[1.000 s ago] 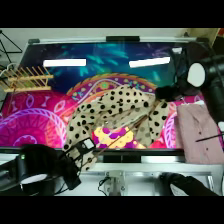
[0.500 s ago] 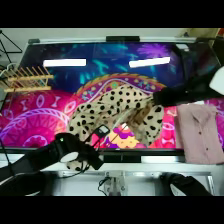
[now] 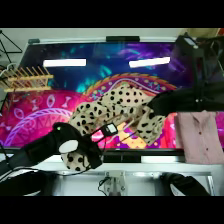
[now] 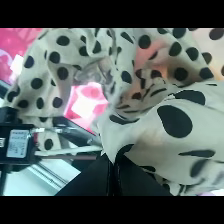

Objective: Fold the shirts.

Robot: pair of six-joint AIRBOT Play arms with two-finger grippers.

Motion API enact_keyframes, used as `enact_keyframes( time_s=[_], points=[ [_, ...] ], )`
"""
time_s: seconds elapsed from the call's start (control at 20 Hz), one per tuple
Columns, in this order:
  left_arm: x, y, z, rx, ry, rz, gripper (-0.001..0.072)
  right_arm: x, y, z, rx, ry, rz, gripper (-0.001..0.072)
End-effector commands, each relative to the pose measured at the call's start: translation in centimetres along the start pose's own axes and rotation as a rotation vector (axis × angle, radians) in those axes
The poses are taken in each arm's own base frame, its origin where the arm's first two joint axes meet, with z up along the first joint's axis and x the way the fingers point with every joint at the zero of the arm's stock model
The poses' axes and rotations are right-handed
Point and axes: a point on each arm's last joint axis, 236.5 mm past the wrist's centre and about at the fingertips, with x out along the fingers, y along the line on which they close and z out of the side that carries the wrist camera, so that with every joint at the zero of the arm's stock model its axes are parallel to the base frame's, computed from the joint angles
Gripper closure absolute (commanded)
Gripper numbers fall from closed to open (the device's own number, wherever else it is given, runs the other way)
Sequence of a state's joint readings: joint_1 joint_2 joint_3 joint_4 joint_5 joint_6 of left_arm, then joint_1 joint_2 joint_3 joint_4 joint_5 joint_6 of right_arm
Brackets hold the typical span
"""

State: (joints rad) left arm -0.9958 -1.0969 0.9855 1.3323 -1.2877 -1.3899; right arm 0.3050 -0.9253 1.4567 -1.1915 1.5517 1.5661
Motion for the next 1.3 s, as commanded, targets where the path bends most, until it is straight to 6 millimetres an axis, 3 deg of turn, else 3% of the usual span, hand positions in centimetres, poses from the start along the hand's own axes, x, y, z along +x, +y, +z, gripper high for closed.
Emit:
enact_keyframes(
  time_s=[0.0,0.2,0.35,0.5,0.65,0.7,0.75,0.8,0.9,1.05,1.15,1.25],
  points=[
    [-1.1,1.7,-3.3,0.107,0.132,0.051,0.0668,-0.2,-1.2,-1.3,-0.005,0.050,-0.051,0.0658],
    [-1.4,2.6,-2.9,0.168,0.109,0.058,0.0669,-0.2,-0.7,-1.7,0.000,0.067,-0.030,0.0658],
    [-0.4,2.9,1.3,0.181,-0.013,0.079,0.0668,0.0,1.1,-1.1,-0.014,0.044,0.027,0.0659],
    [0.6,4.3,5.5,0.152,-0.093,0.104,0.0668,0.5,3.4,-1.9,-0.061,0.069,0.055,0.0658],
    [-0.3,6.5,8.4,0.093,-0.177,0.136,0.0668,0.9,3.3,-3.1,-0.044,0.115,-0.003,0.0657],
    [-1.0,7.2,8.6,0.079,-0.184,0.142,0.0668,0.9,2.7,-3.2,-0.035,0.117,-0.041,0.0531],
    [-1.4,7.5,8.3,0.073,-0.175,0.144,0.0668,0.9,2.0,-3.2,-0.027,0.117,-0.077,0.0179],
    [-1.6,7.8,7.5,0.079,-0.149,0.140,0.0668,0.8,1.0,-3.2,-0.030,0.115,-0.116,0.0110],
    [-1.8,7.9,6.1,0.084,-0.099,0.128,0.0668,-0.2,-2.1,-2.6,-0.022,0.081,-0.256,0.0110],
    [-1.9,8.1,5.0,0.105,-0.054,0.139,0.0668,-3.8,-7.3,-1.9,0.021,-0.002,-0.474,0.0110],
    [-2.1,8.3,4.6,0.108,-0.041,0.148,0.0668,-6.1,-11.3,-2.0,0.081,-0.022,-0.591,0.0110],
    [-2.4,8.5,3.9,0.115,-0.014,0.160,0.0668,-7.1,-15.5,-2.5,0.095,0.013,-0.655,0.0110]
  ],
)
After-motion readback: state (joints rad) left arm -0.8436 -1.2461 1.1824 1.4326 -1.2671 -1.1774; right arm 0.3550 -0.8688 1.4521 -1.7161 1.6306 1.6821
